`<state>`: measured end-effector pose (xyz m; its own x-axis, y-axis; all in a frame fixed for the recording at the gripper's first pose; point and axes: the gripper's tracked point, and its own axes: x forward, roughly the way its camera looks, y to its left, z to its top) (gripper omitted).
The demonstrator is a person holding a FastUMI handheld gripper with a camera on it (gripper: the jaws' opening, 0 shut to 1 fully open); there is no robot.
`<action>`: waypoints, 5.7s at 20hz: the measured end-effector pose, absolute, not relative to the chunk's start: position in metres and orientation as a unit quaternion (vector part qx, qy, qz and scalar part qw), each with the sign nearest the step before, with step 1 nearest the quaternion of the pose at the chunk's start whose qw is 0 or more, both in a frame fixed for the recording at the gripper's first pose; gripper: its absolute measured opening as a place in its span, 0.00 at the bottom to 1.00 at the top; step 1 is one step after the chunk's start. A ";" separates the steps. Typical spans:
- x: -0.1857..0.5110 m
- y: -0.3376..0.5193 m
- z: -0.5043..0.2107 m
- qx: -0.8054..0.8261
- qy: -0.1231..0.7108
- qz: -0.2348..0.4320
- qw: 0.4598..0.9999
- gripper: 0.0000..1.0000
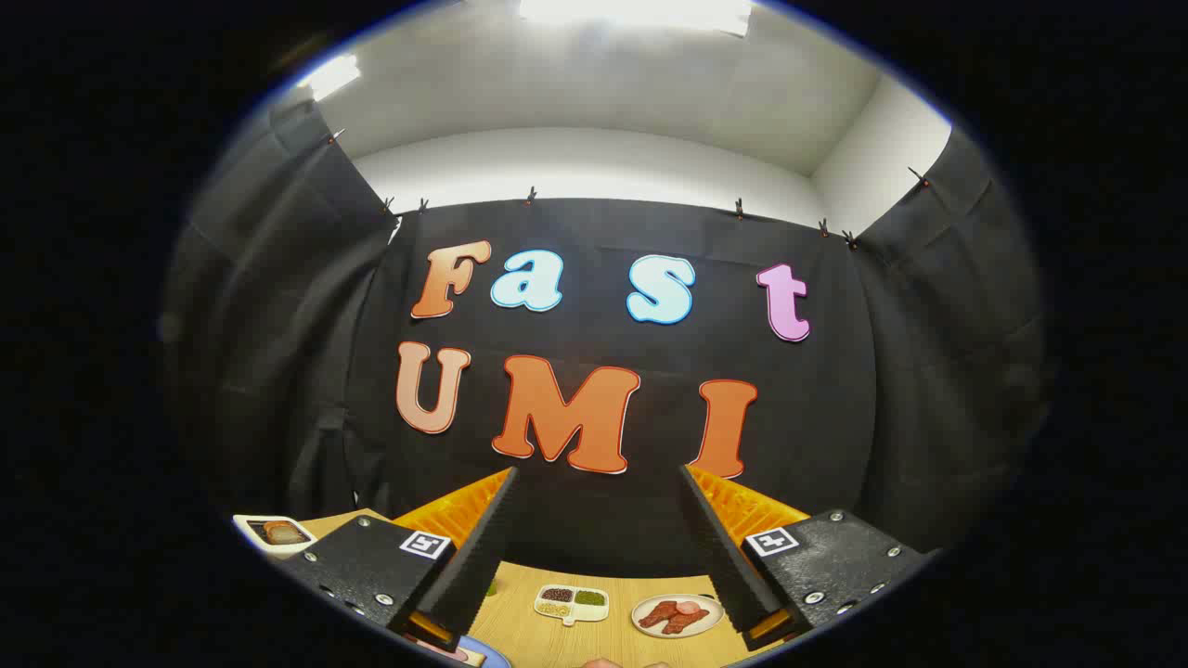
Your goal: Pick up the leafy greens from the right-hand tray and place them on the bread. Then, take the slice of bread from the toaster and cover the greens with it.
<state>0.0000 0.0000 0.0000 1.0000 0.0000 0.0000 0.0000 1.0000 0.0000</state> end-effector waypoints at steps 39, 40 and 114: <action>-0.007 -0.004 -0.121 -0.016 0.157 -0.001 0.987 1.00; -0.009 -0.002 -0.132 -0.026 0.174 0.005 0.984 1.00; -0.122 0.059 -0.419 0.121 0.677 0.058 0.724 0.04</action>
